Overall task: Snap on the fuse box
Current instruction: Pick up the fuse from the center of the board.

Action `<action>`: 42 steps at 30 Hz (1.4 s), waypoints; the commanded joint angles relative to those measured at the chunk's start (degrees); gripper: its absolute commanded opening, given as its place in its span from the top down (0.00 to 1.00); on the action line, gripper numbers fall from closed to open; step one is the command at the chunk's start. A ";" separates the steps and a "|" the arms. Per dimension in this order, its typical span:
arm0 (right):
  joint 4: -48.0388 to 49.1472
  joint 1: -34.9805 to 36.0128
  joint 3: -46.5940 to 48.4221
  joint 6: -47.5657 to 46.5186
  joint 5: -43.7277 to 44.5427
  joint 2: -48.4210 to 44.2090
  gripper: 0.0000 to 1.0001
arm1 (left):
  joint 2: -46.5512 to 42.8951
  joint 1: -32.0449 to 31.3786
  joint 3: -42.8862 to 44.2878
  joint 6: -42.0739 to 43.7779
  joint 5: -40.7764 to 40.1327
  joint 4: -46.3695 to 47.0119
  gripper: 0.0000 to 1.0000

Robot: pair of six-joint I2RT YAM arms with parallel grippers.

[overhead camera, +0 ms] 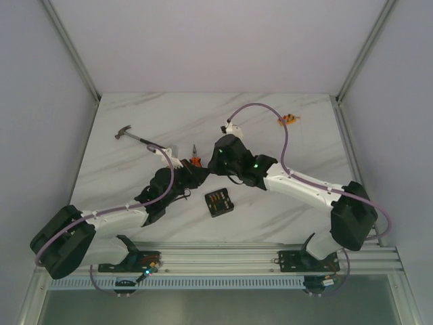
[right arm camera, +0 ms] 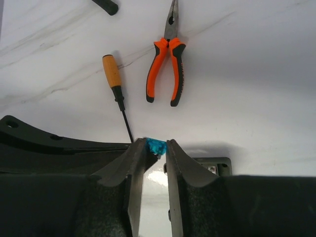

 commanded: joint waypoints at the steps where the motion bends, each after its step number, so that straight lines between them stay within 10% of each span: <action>1: 2.27 0.94 -2.91 2.36 -0.72 -3.51 0.72 | -0.20 -0.13 1.57 1.14 -0.22 3.01 0.91; 12: 5.95 -0.44 -8.84 -6.86 -2.72 -12.29 0.51 | -3.46 -0.01 1.80 9.84 3.11 -2.55 0.98; 27: 8.31 -13.17 -12.02 -37.38 -45.10 -20.77 0.53 | -10.10 3.33 1.75 22.01 29.77 0.11 0.98; 42: 5.39 -13.80 -11.29 -44.56 -57.18 -20.78 0.61 | -12.25 3.35 2.71 20.50 38.02 3.20 0.98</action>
